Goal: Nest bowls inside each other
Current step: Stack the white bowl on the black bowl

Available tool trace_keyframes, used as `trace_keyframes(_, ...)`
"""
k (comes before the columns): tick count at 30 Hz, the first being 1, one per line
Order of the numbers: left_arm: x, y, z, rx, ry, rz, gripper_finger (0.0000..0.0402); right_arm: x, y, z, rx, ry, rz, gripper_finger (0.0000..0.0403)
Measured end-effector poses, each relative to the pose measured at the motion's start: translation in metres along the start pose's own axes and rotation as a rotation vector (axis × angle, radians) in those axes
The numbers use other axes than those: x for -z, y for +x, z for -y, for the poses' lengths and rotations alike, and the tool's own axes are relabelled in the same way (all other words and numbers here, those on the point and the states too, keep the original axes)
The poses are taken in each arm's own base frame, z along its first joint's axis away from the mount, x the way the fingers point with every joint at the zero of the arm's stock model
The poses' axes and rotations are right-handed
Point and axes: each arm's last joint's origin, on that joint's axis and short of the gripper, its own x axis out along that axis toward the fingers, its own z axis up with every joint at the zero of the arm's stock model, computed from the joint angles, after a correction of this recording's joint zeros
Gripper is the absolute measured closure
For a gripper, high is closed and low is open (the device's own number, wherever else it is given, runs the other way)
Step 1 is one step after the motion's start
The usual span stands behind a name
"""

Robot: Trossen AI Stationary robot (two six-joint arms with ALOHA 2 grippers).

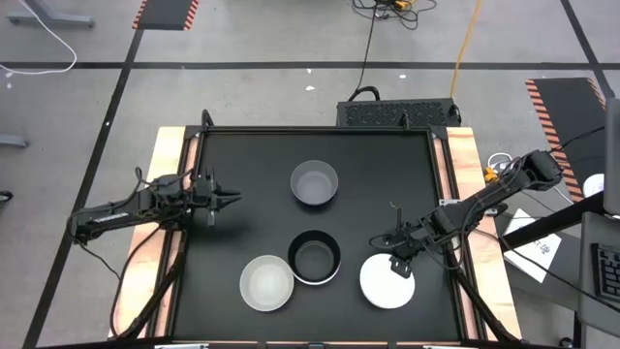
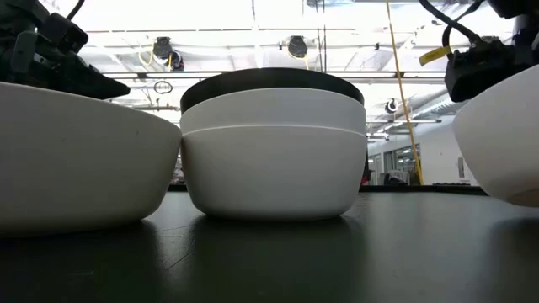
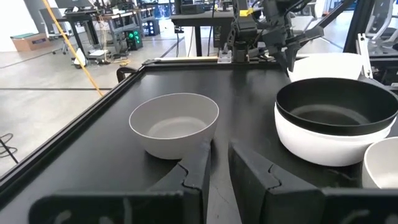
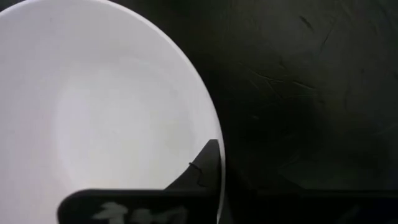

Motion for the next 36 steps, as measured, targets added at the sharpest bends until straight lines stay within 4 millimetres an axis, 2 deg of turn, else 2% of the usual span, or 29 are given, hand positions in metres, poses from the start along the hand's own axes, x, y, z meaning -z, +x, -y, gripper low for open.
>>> trace_keyframes(7, 0.000, 0.000, 0.000, 0.000, 0.000, 0.000, 0.0341, -0.014, -0.018, -0.023, -0.079, -0.103, 0.051, 0.0402)
trace_keyframes(13, 0.000, 0.000, 0.000, 0.000, -0.001, 0.000, 0.0341, -0.025, -0.040, -0.039, -0.038, -0.206, 0.105, 0.0402)
trace_keyframes(18, 0.000, 0.000, 0.000, 0.000, -0.001, -0.001, 0.0341, -0.027, -0.059, -0.042, -0.048, -0.294, 0.223, 0.0402)
trace_keyframes(25, 0.000, 0.000, 0.000, 0.000, -0.004, -0.005, 0.0341, -0.019, -0.087, -0.041, -0.059, -0.357, 0.393, 0.0402)
trace_keyframes(28, 0.000, 0.000, 0.000, 0.000, -0.005, -0.005, 0.0341, -0.013, -0.089, -0.038, -0.069, -0.383, 0.442, 0.0403)
trace_keyframes(36, 0.000, 0.000, 0.000, 0.000, -0.004, -0.005, 0.0341, 0.006, -0.076, -0.020, -0.111, -0.384, 0.544, 0.0403)
